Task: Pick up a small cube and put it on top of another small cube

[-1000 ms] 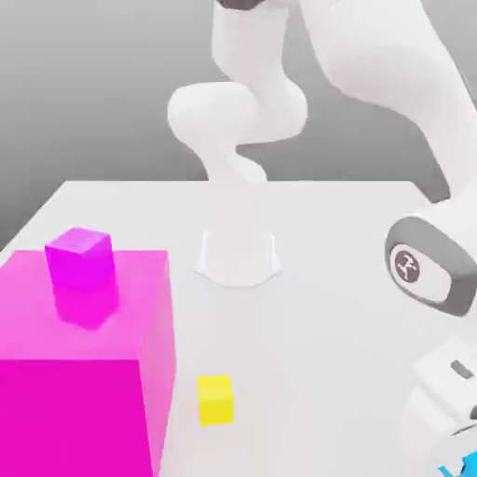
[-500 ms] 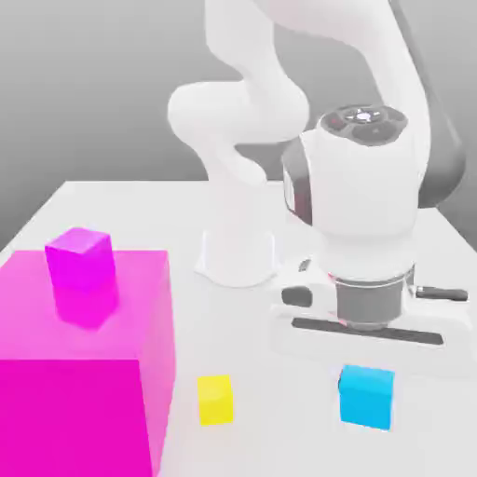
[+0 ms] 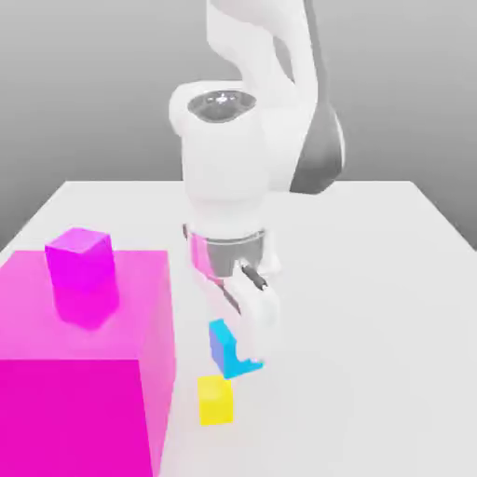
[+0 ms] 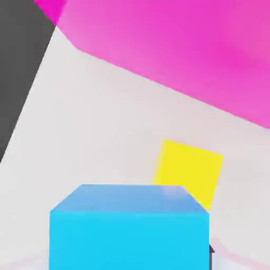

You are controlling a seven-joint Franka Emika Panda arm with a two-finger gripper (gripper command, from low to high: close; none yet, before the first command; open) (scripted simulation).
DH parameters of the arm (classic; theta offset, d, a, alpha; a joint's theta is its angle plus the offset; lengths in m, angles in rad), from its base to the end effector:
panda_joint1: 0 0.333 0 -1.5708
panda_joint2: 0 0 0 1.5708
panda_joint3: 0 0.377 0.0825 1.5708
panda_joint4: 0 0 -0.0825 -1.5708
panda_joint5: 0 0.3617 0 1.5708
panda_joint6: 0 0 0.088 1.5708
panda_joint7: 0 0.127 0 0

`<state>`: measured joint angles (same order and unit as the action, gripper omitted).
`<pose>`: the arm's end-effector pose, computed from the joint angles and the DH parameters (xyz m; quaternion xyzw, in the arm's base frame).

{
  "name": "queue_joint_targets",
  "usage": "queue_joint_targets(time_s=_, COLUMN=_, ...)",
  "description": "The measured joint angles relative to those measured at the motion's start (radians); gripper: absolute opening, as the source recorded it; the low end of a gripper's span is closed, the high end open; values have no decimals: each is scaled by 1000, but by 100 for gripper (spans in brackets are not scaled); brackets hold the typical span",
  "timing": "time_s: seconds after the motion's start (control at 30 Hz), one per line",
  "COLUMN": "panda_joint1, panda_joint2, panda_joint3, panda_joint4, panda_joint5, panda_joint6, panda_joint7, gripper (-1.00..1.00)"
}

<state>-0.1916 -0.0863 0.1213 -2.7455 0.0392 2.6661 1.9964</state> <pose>0.3784 -0.0279 0.3069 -0.4967 0.8679 0.0013 0.0048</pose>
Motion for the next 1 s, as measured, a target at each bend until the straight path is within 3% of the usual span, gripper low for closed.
queue_joint_targets(time_s=0.5, panda_joint1=-20, panda_joint2=202, panda_joint3=-10, panda_joint4=-2, panda_joint5=-100, panda_joint6=200, panda_joint7=98, gripper=-100)
queue_joint_targets(time_s=0.53, panda_joint1=-19, panda_joint2=217, panda_joint3=-11, panda_joint4=-3, panda_joint5=-102, panda_joint6=215, panda_joint7=99, gripper=100)
queue_joint_targets(time_s=0.77, panda_joint1=-19, panda_joint2=218, panda_joint3=-11, panda_joint4=-3, panda_joint5=-103, panda_joint6=215, panda_joint7=100, gripper=100)
queue_joint_targets(time_s=1.0, panda_joint1=-22, panda_joint2=110, panda_joint3=-6, panda_joint4=1, panda_joint5=-79, panda_joint6=108, panda_joint7=84, gripper=100)
